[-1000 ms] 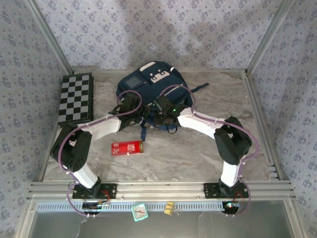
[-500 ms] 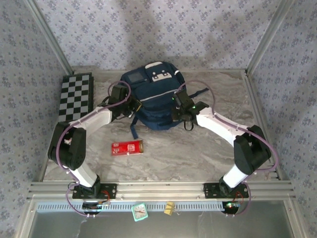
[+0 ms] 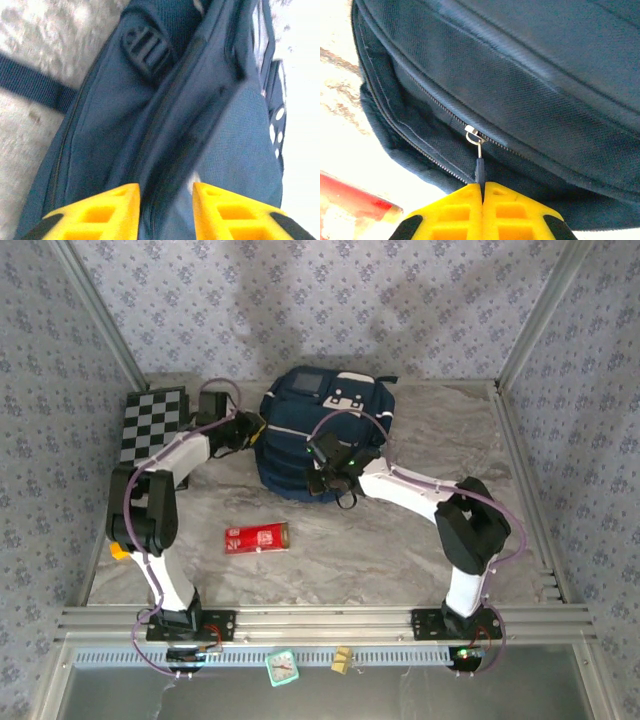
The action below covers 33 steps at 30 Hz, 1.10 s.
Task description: Pack books, pencil case, and school supplies into a backpack
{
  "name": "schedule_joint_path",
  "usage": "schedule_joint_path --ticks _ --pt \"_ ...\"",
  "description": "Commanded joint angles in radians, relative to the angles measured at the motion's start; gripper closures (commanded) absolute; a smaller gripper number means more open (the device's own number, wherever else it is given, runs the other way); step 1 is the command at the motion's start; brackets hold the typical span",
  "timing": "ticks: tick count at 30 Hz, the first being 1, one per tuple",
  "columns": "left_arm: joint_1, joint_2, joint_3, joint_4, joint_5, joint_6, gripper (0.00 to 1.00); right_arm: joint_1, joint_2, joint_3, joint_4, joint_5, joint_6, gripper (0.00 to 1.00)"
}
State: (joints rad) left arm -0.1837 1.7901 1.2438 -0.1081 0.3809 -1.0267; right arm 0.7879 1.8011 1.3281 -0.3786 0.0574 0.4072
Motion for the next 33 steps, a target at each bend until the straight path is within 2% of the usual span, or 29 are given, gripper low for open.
schedule_joint_path --ticks 1,3,8,17,22,26,33 --pt "-0.048 -0.123 -0.082 0.011 0.012 -0.058 0.54 0.002 0.007 0.021 -0.03 -0.001 0.027 1.0" --pt "-0.091 -0.16 -0.143 0.024 -0.014 -0.132 0.51 0.0 0.008 0.006 -0.013 -0.019 0.027 1.0" --pt "-0.192 -0.182 -0.245 0.117 -0.095 -0.319 0.5 -0.001 -0.005 -0.024 0.004 -0.023 0.022 1.0" --pt "-0.283 -0.155 -0.223 0.065 -0.229 -0.433 0.52 -0.009 -0.007 -0.027 0.029 -0.037 0.024 1.0" --pt "-0.295 -0.115 -0.216 0.073 -0.247 -0.468 0.52 -0.015 0.003 -0.025 0.04 -0.045 0.024 1.0" --pt "-0.307 -0.064 -0.155 0.051 -0.255 -0.47 0.56 -0.013 0.016 -0.016 0.044 -0.054 0.023 1.0" --pt "-0.356 -0.028 -0.147 0.073 -0.3 -0.526 0.57 -0.012 0.044 0.002 0.047 -0.056 0.015 1.0"
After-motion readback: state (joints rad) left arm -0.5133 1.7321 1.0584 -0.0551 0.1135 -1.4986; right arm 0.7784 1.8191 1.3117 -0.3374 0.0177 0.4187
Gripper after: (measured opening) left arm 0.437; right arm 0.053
